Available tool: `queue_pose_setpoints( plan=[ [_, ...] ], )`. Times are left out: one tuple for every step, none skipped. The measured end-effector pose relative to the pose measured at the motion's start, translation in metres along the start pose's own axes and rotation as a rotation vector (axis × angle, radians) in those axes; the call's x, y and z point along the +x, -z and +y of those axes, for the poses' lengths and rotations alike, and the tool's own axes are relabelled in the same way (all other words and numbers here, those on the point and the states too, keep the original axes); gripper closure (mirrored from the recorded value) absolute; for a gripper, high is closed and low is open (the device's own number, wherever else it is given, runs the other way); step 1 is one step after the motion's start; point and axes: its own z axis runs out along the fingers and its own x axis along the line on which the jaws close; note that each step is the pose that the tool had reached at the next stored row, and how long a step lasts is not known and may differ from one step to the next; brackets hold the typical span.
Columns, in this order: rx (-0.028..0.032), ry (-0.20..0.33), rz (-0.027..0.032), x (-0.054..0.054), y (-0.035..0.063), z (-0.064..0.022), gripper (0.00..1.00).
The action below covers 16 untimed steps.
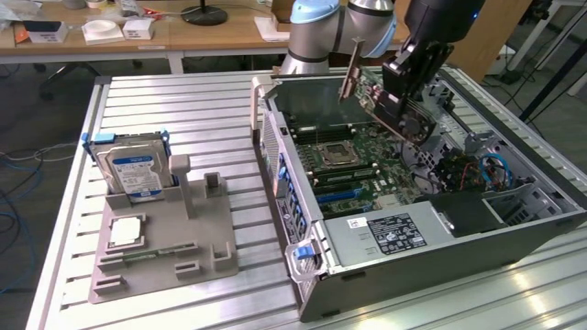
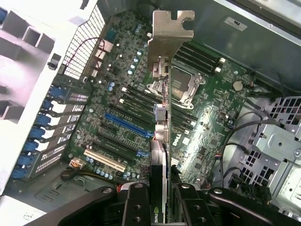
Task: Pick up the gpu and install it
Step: 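Insert the gpu into the slot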
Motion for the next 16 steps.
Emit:
queue_pose_setpoints(
  plan=[
    [-0.0002, 0.006, 0.0001, -0.0002, 0.0, 0.0003, 0.73],
    [-0.0003, 0.014, 0.0004, -0.0002, 0.0, 0.0004, 0.73],
    [-0.0005, 0.022, 0.0006, -0.0002, 0.0, 0.0004, 0.73],
    [-0.0007, 0.031, 0.001, -0.0002, 0.0, 0.0004, 0.73],
    [-0.0009, 0.042, 0.0013, -0.0002, 0.0, 0.0005, 0.73],
    [-0.0012, 0.054, 0.0017, -0.0002, 0.0, 0.0005, 0.73],
    [-0.0014, 0.068, 0.0021, -0.0003, 0.0, 0.0005, 0.73],
    [-0.0017, 0.083, 0.0027, -0.0003, 0.0, 0.0005, 0.73],
    [-0.0021, 0.1, 0.0032, -0.0003, 0.0, 0.0005, 0.73],
    [-0.0025, 0.118, 0.0038, -0.0003, 0.0, 0.0005, 0.73],
    [-0.0029, 0.136, 0.0043, -0.0003, 0.0, 0.0005, 0.73],
    [-0.0033, 0.154, 0.0049, -0.0003, 0.0, 0.0005, 0.73],
    [-0.0037, 0.172, 0.0054, -0.0003, 0.0, 0.0005, 0.73],
    [-0.0041, 0.19, 0.006, -0.0003, -0.0001, 0.0005, 0.73],
    [-0.0045, 0.209, 0.0066, -0.0003, 0.0, 0.0005, 0.73],
    [-0.0048, 0.227, 0.0071, -0.0003, 0.0, 0.0005, 0.73]
  ],
)
